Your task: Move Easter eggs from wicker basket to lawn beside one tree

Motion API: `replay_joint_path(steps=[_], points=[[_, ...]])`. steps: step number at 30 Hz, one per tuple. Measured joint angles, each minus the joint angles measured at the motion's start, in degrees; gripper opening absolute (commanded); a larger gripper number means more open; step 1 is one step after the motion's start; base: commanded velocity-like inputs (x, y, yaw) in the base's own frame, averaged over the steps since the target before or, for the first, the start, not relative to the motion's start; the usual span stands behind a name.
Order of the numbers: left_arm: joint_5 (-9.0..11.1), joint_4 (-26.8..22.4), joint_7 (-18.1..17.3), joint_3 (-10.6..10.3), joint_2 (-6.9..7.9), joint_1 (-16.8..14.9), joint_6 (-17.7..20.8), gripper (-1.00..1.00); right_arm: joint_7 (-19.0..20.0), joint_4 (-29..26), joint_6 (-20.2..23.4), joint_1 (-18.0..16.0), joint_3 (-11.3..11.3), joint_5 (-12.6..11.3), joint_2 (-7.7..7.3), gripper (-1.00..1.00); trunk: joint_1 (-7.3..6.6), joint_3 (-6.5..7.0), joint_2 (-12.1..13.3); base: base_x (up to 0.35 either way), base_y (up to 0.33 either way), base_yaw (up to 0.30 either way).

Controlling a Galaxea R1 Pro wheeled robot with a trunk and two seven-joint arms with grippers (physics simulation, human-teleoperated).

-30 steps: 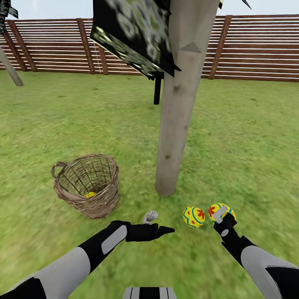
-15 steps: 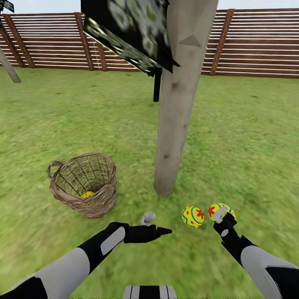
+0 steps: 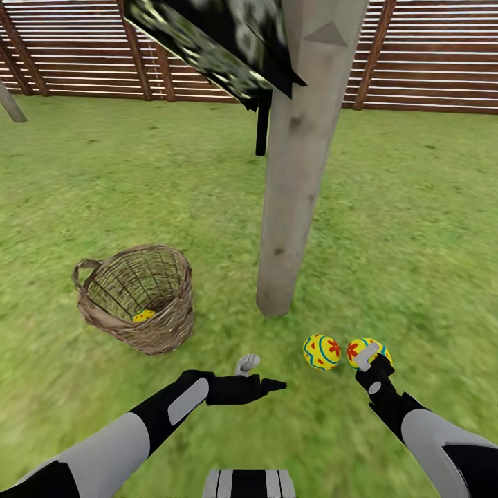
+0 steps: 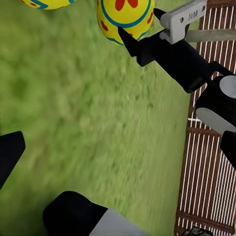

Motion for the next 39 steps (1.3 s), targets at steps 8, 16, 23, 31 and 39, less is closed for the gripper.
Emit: replay_joint_path(steps=[8,16,23,31,39], points=[[0.0,0.0,0.3,0.0,-0.16,0.0,0.0,1.0,-0.1,-0.1,0.5,0.0,-0.2,-0.2,0.04,-1.0,-0.04,0.0,0.0,0.252,0.0,0.0],[0.0,0.0,0.1,0.0,-0.06,0.0,0.0,1.0,-0.1,-0.1,0.5,0.0,-0.2,-0.2,0.07,-1.0,0.0,0.0,0.0,0.148,0.0,0.0],[0.0,0.0,0.0,0.0,0.0,0.0,0.0,1.0,-0.1,-0.1,0.7,0.0,-0.2,-0.2,-0.01,-1.0,0.0,0.0,0.0,0.001,0.0,0.0],[0.0,0.0,0.0,0.0,0.0,0.0,0.0,1.0,-0.2,-0.1,0.7,0.0,-0.2,-0.2,-0.02,-1.0,0.21,-1.77,-0.1,0.0,0.0,0.0],[-0.1,0.0,0.0,0.0,0.0,0.0,0.0,1.0,-0.2,-0.1,0.7,0.0,-0.2,-0.2,-0.02,-1.0,0.41,-3.54,-0.2,0.0,0.0,0.0]])
